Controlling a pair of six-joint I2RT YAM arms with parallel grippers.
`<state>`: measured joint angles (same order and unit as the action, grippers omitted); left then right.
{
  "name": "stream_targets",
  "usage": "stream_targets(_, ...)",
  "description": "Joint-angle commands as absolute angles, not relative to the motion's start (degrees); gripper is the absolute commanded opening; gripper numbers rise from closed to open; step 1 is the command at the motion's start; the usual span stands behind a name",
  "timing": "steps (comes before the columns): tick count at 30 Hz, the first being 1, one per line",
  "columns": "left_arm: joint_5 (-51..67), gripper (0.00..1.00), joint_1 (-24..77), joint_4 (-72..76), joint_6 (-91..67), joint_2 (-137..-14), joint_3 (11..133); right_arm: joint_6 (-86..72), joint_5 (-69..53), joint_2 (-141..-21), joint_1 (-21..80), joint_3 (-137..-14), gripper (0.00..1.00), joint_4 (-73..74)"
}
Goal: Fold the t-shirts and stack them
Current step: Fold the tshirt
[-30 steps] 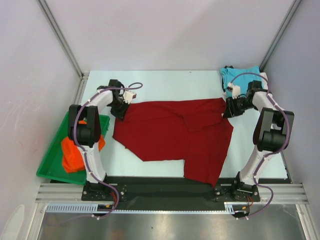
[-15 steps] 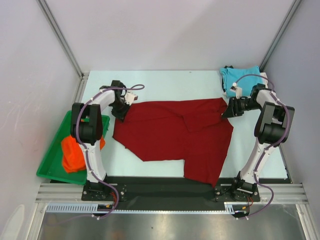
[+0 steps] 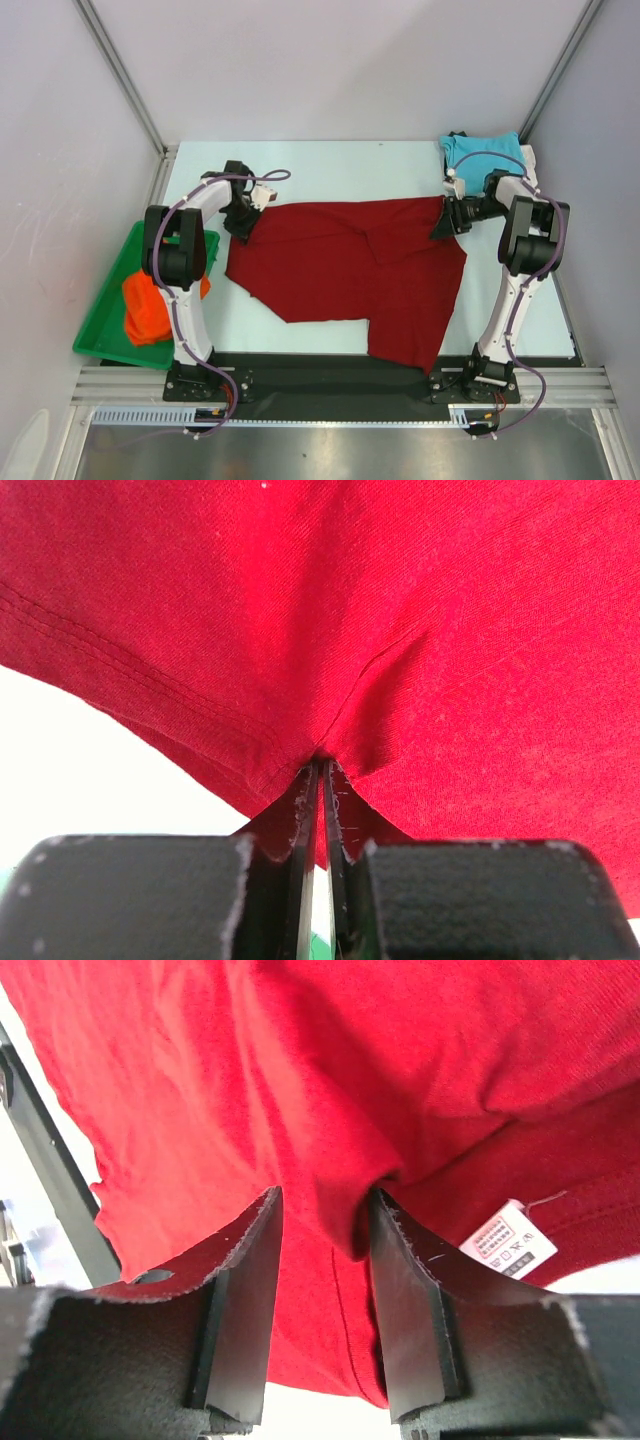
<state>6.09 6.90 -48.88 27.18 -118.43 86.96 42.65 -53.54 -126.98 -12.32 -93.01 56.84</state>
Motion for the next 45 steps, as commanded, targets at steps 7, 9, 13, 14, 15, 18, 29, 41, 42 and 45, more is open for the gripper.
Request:
stream_targets(7,6.06,0.09,7.03,-49.04,27.86,-119.71,85.34,50.62,-54.67,-125.42,-11.78,-95.72,0.44,68.37)
stream_targets(9,6.50,0.09,7.03,-48.87,27.69,-119.53,85.52,51.15,-54.23,-124.28,-11.78,-94.32,0.44,69.08)
stream_targets(13,7.38,0.09,7.03,-48.69,27.33,-119.27,85.52,50.36,-53.96,-123.40,-11.69,-92.20,0.45,67.42)
stream_targets(14,7.47,0.09,7.03,-48.60,27.33,-119.18,85.60,49.49,-54.05,-123.40,-11.60,-92.02,0.44,66.54)
stream_targets(15,7.64,0.09,7.03,-48.60,27.25,-119.01,85.61,49.05,-54.05,-123.49,-11.51,-91.85,0.44,65.92)
stream_targets(18,7.73,0.09,7.03,-48.60,27.42,-118.74,85.69,46.33,-53.53,-123.40,-10.90,-90.97,0.44,62.59)
stream_targets(29,8.17,0.09,6.94,-48.16,27.07,-116.81,85.52,45.08,-50.18,-120.15,-10.28,-93.69,0.03,66.16)
stream_targets(41,9.58,0.10,6.59,-47.20,26.81,-116.63,86.66,46.67,-54.05,-120.59,-11.07,-95.19,0.02,76.64)
stream_targets(42,9.67,0.10,6.50,-47.37,26.72,-116.89,86.83,46.06,-54.14,-120.41,-10.99,-95.01,0.02,76.47)
stream_targets(45,9.76,0.10,6.42,-47.29,26.81,-117.24,87.10,45.27,-54.32,-119.45,-10.55,-95.36,0.01,75.32)
